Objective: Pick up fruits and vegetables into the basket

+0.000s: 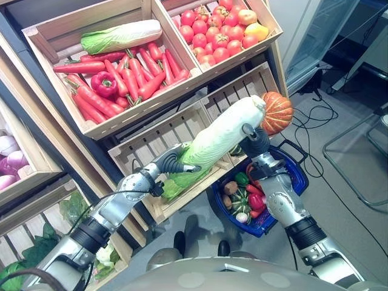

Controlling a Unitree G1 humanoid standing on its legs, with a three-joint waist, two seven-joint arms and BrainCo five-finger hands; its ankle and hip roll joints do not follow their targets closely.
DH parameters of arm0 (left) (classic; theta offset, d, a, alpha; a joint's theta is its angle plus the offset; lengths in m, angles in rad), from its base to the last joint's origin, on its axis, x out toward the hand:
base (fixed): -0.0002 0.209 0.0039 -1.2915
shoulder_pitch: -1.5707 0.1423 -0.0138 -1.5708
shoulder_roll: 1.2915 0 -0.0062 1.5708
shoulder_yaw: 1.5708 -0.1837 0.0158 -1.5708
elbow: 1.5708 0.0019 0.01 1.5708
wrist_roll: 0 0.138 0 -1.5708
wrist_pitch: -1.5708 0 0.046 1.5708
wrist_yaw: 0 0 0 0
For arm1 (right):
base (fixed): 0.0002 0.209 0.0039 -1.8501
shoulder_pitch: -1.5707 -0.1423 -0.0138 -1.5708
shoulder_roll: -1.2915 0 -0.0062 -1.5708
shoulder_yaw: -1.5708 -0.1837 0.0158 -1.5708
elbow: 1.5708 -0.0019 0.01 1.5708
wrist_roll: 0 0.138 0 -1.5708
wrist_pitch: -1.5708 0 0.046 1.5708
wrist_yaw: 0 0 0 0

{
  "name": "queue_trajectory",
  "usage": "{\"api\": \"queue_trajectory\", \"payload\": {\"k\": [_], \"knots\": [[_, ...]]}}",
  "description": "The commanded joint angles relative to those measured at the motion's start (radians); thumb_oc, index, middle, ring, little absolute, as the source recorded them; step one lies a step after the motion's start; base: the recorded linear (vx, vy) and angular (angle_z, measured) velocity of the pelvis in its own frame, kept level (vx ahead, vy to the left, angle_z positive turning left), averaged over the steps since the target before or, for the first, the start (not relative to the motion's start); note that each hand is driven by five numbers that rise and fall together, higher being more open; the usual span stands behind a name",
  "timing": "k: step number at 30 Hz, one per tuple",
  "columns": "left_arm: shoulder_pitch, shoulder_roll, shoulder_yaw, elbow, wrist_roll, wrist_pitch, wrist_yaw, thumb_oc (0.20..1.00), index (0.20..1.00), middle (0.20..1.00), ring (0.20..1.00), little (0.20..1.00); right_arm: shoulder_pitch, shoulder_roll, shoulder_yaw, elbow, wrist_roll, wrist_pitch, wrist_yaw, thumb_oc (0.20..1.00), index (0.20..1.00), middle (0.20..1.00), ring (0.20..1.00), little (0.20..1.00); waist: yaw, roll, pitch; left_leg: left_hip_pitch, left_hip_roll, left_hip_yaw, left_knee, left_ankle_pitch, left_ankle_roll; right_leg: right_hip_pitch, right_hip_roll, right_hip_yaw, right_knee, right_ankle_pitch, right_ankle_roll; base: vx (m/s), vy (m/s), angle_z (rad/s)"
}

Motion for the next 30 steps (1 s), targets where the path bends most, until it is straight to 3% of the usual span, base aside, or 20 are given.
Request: {"api": "queue_trajectory", "payload": {"k": [1, 9, 11, 17, 24, 30], "knots": [[-0.017, 0.033, 0.077, 0.064, 0.058, 0.030, 0.160, 1.000, 1.000, 1.000, 1.000, 1.000, -0.009, 0.012, -0.008, -0.062, -0.065, -0.053, -0.026, 0.200, 0.200, 0.200, 0.200, 0.200, 0.023, -0.042, -0.012, 0.016, -0.035, 0.009, 0.002, -0.115, 0.030, -0.032, -0.042, -0.002, 0.004, 0.018, 0.090, 0.00, 0.000, 0.00], [0.031, 0.034, 0.158, 0.098, 0.137, 0.014, 0.387, 1.000, 1.000, 1.000, 1.000, 1.000, 0.038, 0.034, -0.063, 0.026, -0.197, -0.145, -0.247, 0.200, 0.200, 0.200, 0.200, 0.200, 0.019, -0.042, 0.034, -0.002, -0.031, 0.024, 0.002, -0.114, 0.031, -0.055, -0.031, -0.004, 0.016, 0.012, 0.080, -0.03, -0.001, 0.00], [0.011, 0.041, 0.176, 0.109, 0.160, 0.008, 0.468, 1.000, 1.000, 1.000, 1.000, 1.000, 0.014, 0.043, -0.093, 0.071, -0.226, -0.193, -0.324, 0.200, 0.200, 0.200, 0.200, 0.200, 0.017, -0.040, 0.084, -0.041, -0.026, 0.036, 0.034, -0.111, 0.030, -0.107, -0.027, 0.001, 0.088, -0.014, 0.069, -0.25, -0.026, -0.07], [-0.079, 0.057, 0.191, 0.121, 0.162, 0.040, 0.575, 1.000, 1.000, 1.000, 1.000, 1.000, -0.061, 0.003, -0.182, 0.150, -0.335, -0.268, -0.550, 0.200, 0.200, 0.200, 0.200, 0.200, 0.013, -0.042, 0.243, -0.189, -0.029, 0.042, 0.229, -0.135, 0.009, -0.223, -0.026, -0.012, 0.253, -0.059, 0.046, -0.20, -0.058, -0.03], [-0.171, 0.057, 0.144, 0.144, 0.156, 0.057, 0.625, 1.000, 1.000, 1.000, 1.000, 1.000, -0.164, -0.061, -0.244, 0.306, -0.399, -0.296, -0.747, 0.200, 0.200, 0.200, 0.200, 0.200, 0.022, -0.039, 0.342, -0.350, -0.022, 0.041, 0.422, -0.169, -0.016, -0.342, -0.037, -0.018, 0.402, -0.094, 0.029, -0.11, -0.041, 0.02], [-0.365, 0.038, 0.042, 0.222, 0.135, 0.058, 0.744, 1.000, 1.000, 1.000, 1.000, 1.000, -0.367, -0.112, -0.241, 0.538, -0.358, -0.291, -0.908, 0.200, 0.200, 0.200, 0.200, 0.200, 0.029, -0.038, 0.423, -0.514, -0.013, 0.041, 0.587, -0.214, -0.032, -0.468, -0.050, -0.025, 0.535, -0.126, 0.020, -0.11, -0.034, 0.07]]}}
